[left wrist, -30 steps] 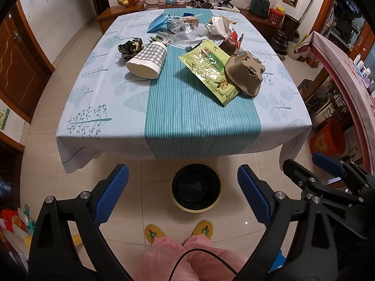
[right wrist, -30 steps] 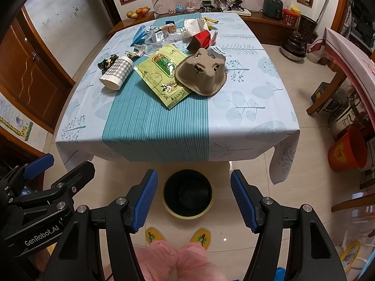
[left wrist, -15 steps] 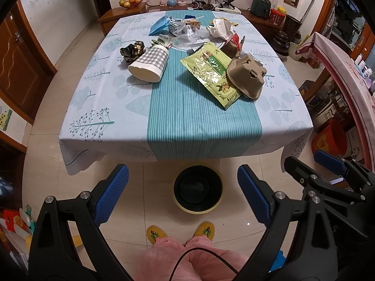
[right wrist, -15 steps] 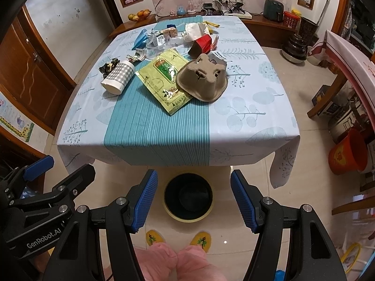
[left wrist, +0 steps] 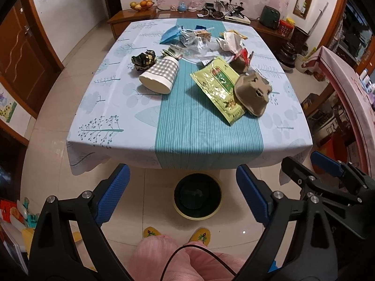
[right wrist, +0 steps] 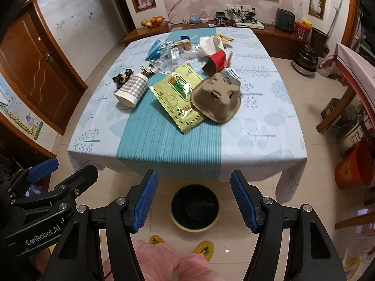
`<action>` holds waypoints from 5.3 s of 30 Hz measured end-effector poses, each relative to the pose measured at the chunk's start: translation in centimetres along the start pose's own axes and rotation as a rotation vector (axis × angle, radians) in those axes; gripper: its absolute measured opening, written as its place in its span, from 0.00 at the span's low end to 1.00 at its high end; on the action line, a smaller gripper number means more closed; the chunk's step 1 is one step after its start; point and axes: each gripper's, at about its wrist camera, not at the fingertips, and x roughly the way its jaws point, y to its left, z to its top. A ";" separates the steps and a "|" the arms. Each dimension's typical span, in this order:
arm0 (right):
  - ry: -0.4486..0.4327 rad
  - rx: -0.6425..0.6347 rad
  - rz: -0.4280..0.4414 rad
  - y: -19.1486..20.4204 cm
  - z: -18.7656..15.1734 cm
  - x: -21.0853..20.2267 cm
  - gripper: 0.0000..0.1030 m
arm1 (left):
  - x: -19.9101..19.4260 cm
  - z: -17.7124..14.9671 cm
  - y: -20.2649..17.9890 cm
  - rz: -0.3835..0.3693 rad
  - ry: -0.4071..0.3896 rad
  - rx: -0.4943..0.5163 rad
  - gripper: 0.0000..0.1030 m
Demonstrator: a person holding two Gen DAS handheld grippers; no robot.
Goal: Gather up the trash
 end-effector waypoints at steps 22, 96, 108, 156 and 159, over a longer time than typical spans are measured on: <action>0.031 0.205 -0.021 -2.0 10.4 6.7 0.64 | 8.5 11.9 2.8 -0.111 0.098 0.016 0.88; 0.178 0.255 0.265 -6.0 -0.5 5.1 0.59 | 0.5 1.9 -4.6 -0.376 -0.032 0.126 0.00; 0.267 0.299 0.254 -4.8 -6.8 7.3 0.59 | 1.9 -4.1 -4.5 -0.348 0.064 0.199 0.00; 0.354 0.530 0.041 -7.5 -26.2 42.4 0.91 | 39.1 -19.6 -1.3 -0.148 0.267 0.236 0.49; 0.342 0.539 0.041 -7.7 -26.1 41.0 0.91 | 38.0 -19.4 -1.3 -0.138 0.269 0.209 0.49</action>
